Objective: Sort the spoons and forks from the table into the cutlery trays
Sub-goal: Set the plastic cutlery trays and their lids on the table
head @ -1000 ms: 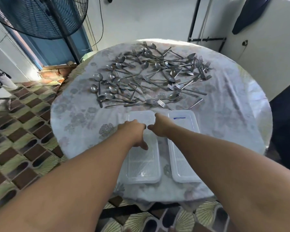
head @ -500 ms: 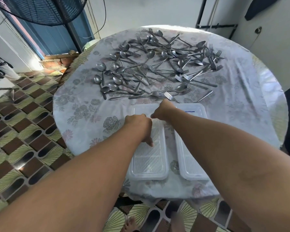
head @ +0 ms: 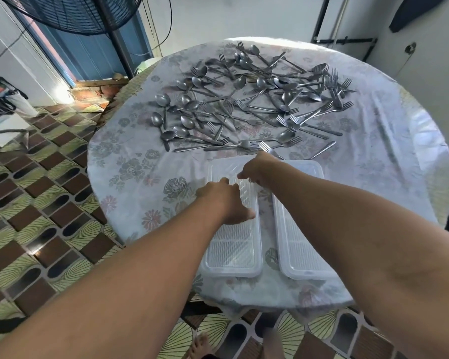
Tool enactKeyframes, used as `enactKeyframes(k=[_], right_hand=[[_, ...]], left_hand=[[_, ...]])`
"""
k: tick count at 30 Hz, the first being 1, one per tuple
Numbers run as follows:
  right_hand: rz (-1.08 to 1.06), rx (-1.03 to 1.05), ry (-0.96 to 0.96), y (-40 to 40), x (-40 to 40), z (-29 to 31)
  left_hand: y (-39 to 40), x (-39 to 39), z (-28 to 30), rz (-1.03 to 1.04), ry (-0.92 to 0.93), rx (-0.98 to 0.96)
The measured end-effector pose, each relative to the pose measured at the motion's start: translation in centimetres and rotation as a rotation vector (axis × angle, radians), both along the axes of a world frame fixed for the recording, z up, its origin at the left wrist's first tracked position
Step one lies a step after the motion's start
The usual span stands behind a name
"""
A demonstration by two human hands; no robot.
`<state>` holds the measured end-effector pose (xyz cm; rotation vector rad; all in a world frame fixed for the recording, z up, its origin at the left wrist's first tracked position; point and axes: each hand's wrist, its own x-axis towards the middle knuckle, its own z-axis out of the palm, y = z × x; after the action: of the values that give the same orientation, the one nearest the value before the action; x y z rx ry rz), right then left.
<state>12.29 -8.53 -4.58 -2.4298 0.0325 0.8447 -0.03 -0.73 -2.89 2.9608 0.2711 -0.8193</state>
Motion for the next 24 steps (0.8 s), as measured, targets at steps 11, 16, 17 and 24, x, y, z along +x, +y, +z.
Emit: enactKeyframes(k=[11,16,17,24], right_hand=[[-0.062,0.135,-0.013,0.0,-0.2,0.0],[-0.004,0.245,-0.017,0.6,-1.5,0.1],[0.025,0.252,-0.022,0.7,-2.0,0.1],[0.091,0.207,-0.105,1.4,-3.6,-0.4]], left_hand=[[-3.7,-0.6,-2.6,0.252,-0.211,-0.135],[-1.2,-0.9,-0.4,0.441,-0.266,-0.36],[-0.3,-1.1,0.0,0.503,-0.282,-0.411],[8.8,-4.5,-0.9,0.702,-0.394,-0.477]])
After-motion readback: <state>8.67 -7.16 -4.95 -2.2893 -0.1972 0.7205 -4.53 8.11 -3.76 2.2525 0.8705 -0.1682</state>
